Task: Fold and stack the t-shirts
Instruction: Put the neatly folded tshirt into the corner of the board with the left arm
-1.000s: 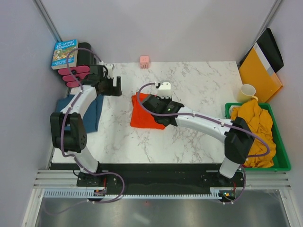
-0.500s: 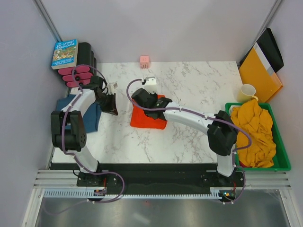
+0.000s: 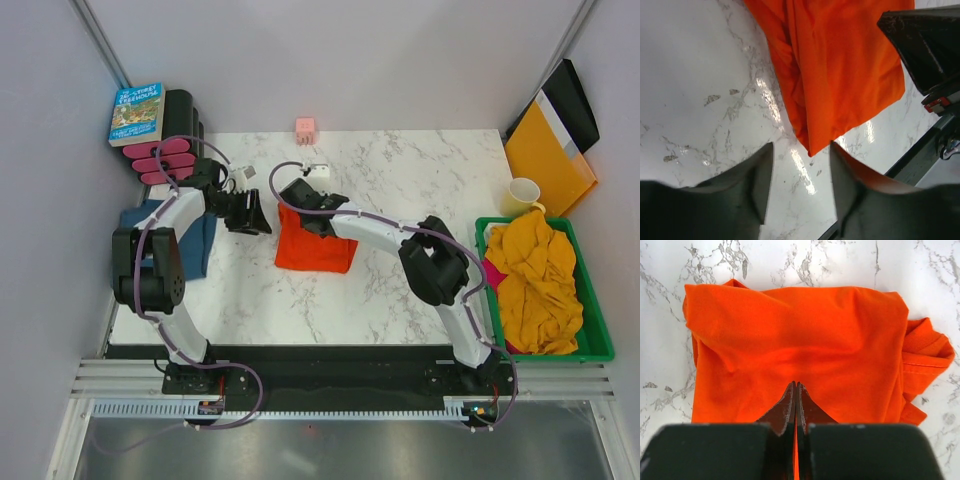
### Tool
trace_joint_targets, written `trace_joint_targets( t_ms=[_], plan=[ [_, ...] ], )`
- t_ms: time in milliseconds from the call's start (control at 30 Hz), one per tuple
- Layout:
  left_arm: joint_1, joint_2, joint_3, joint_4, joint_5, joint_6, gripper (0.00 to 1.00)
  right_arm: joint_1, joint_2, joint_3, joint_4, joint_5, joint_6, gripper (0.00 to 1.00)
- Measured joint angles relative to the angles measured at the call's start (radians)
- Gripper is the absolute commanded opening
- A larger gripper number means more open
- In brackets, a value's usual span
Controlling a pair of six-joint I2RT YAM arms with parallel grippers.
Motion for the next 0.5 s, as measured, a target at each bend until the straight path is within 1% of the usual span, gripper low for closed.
trace_joint_targets(
  t_ms=[33, 100, 133, 367, 500],
  plan=[
    [0.000, 0.002, 0.000, 0.011, 0.003, -0.010, 0.90, -0.003, 0.009, 0.009, -0.002, -0.004, 0.004, 0.00],
    [0.000, 0.006, 0.002, 0.026, 0.008, -0.022, 0.94, -0.006, 0.021, 0.017, -0.003, -0.013, 0.015, 0.00],
    [0.000, 0.010, 0.002, 0.032, 0.011, -0.027, 1.00, -0.006, 0.023, 0.016, -0.008, -0.016, 0.021, 0.00],
    [-0.005, 0.039, 0.002, 0.060, 0.031, -0.030, 0.99, 0.000, 0.023, -0.025, -0.009, -0.014, 0.058, 0.00],
    [-0.012, 0.073, 0.002, 0.082, 0.035, -0.032, 0.97, 0.011, 0.019, -0.067, -0.011, -0.015, 0.079, 0.00]
  ],
)
